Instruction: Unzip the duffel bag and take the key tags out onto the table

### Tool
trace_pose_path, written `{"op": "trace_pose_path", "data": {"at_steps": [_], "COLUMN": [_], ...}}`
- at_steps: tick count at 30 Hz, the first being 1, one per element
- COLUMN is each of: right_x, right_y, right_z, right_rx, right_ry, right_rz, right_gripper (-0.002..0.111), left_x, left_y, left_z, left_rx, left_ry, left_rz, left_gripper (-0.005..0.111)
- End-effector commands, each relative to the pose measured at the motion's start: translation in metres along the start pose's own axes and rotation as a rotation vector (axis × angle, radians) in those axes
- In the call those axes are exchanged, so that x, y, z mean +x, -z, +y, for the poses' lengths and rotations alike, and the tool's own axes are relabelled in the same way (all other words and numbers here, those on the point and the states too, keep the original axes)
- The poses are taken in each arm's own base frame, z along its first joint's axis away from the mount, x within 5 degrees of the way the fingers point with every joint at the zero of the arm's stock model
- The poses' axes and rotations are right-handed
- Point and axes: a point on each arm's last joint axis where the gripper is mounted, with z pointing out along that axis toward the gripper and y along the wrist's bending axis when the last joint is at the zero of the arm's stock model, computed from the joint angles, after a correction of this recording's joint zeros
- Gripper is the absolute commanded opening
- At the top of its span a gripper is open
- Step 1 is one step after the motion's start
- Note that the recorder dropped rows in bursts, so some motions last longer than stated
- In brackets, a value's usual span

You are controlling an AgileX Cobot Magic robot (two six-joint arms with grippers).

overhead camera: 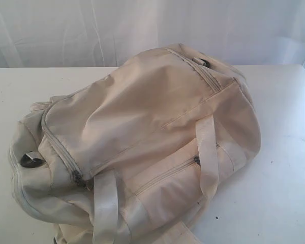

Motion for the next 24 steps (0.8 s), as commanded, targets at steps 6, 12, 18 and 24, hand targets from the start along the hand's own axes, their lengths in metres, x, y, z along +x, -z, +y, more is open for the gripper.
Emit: {"op": "trace_pose_path", "data": {"at_steps": [6,12,18,24], "right_x": [0.0003,0.0003,-0.0003,-0.0045], "right_y": [-0.0002,-0.0002,-0.0002,0.0], "right_z": [-0.0005,-0.0008,-0.0008,-0.0007], "right_rx": [0.007,0.01,0.01,0.01], "right_ry": [0.014,0.022,0.022,0.023], "right_rz": [-0.013,-0.013,-0.019,-0.066], "right_gripper": [0.0,0.0,0.0,0.0], "left_x": [0.0003,0.0003,0.0003,-0.0082], "left_y": [-0.0001,-0.0001,-0.0001,0.0004], "left_z": [-0.0006,-0.0006,-0.0006,0.0006], "left_rx": [0.007,0.007,0.007,-0.006], "left_ry": [0.006,0.006,0.006,0.006], "left_rz": [-0.007,-0.007,-0.007,-0.101], "left_gripper": [0.0,0.0,0.0,0.0]}}
